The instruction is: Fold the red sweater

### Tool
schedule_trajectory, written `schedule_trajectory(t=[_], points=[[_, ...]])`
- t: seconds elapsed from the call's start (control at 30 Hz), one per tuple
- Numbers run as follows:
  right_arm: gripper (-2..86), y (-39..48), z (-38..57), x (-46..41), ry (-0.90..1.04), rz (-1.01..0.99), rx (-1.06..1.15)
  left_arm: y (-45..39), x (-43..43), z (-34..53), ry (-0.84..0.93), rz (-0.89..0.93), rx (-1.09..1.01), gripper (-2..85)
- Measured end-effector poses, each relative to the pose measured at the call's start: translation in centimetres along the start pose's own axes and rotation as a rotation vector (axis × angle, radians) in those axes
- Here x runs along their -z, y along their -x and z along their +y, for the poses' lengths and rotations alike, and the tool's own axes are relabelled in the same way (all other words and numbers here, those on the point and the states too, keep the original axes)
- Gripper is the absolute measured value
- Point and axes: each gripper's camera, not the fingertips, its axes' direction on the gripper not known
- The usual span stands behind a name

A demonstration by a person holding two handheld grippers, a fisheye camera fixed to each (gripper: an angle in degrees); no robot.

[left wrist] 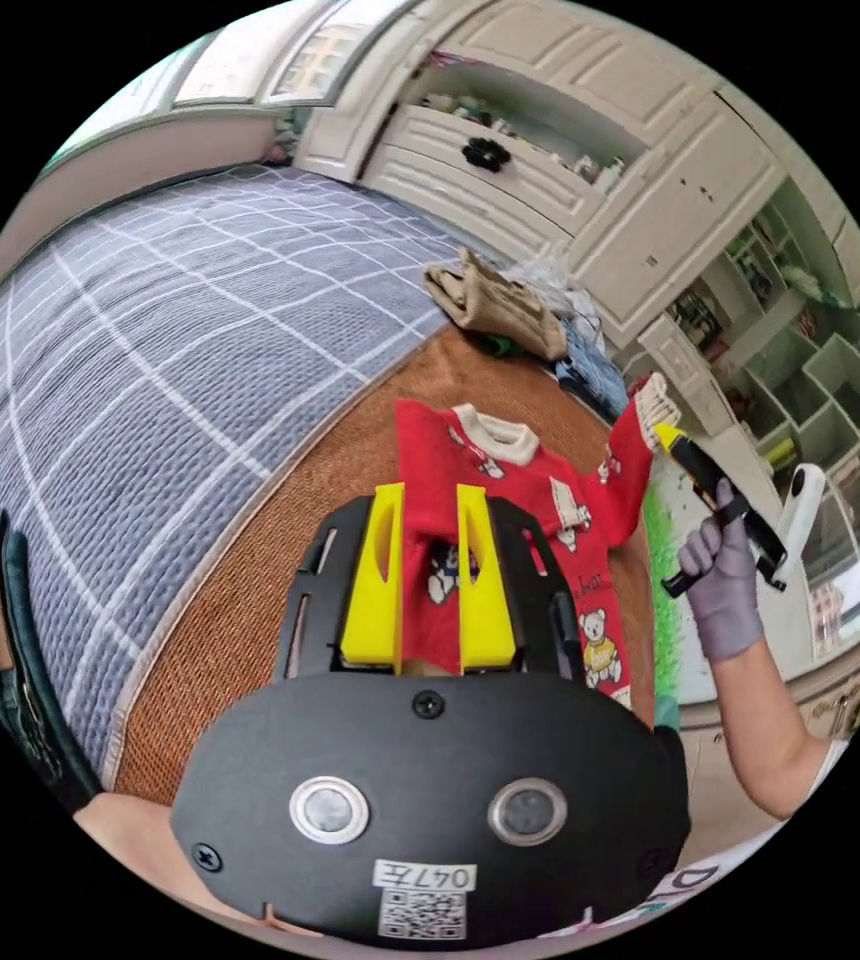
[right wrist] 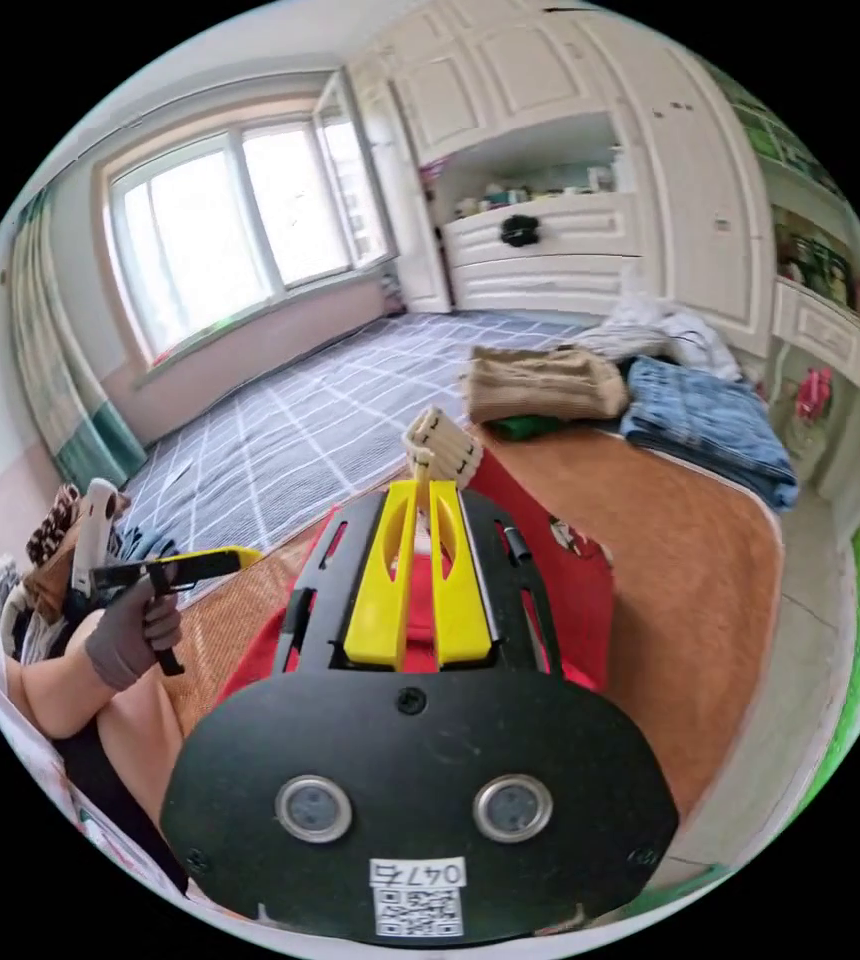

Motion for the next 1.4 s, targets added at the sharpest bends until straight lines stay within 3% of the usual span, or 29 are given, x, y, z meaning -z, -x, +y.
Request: schedule_trajectory(t=[0.17, 0.33, 0.43, 0.57, 0.7, 0.83, 1.03, 1.13, 1.2, 1.33, 1.4], points=[[-0.4, 9.1, -1.1, -7.5, 0.093, -0.082, 0.068, 9.5, 2.3, 0.8, 0.006, 0.074, 0.195, 7.8], [1.4, 12.3, -0.2, -12.2, 0.234, -0.117, 0.107, 13.1, 0.6, 0.9, 0.091, 0.138, 0.244, 7.5], [3.9, 12.2, -0.1, -13.7, 0.349, -0.243, 0.122, 13.2, 0.6, 0.8, 0.101, 0.155, 0.231, 7.4], [2.5, 10.4, -2.9, -9.8, 0.199, -0.337, 0.088, 13.8, 1.2, 1.0, 0.101, 0.176, 0.224, 7.1], [2.3, 9.2, -5.2, -9.7, 0.194, -0.267, 0.024, 14.3, 0.8, 1.3, 0.123, 0.201, 0.232, 6.8], [3.2, 12.3, -3.3, -15.4, 0.447, -0.133, 0.158, 13.5, -0.3, 1.3, 0.169, 0.170, 0.191, 6.7], [2.7, 13.0, -3.7, -12.7, 0.351, -0.084, 0.177, 13.9, -1.8, 2.0, 0.231, 0.135, 0.203, 6.6], [2.5, 10.1, -4.6, -7.1, 0.165, 0.037, 0.129, 13.7, -0.9, 1.6, 0.208, 0.115, 0.200, 6.5], [2.6, 7.2, -4.4, -5.1, 0.154, 0.142, 0.068, 13.2, -0.5, 1.4, 0.199, 0.103, 0.189, 6.5], [2.7, 0.2, -1.3, -5.8, 0.332, 0.234, -0.078, 11.8, -0.7, 0.8, 0.209, 0.080, 0.164, 6.4], [2.3, -1.3, 0.2, -7.3, 0.434, 0.199, -0.038, 11.2, -0.8, 0.6, 0.214, 0.059, 0.148, 6.4]])
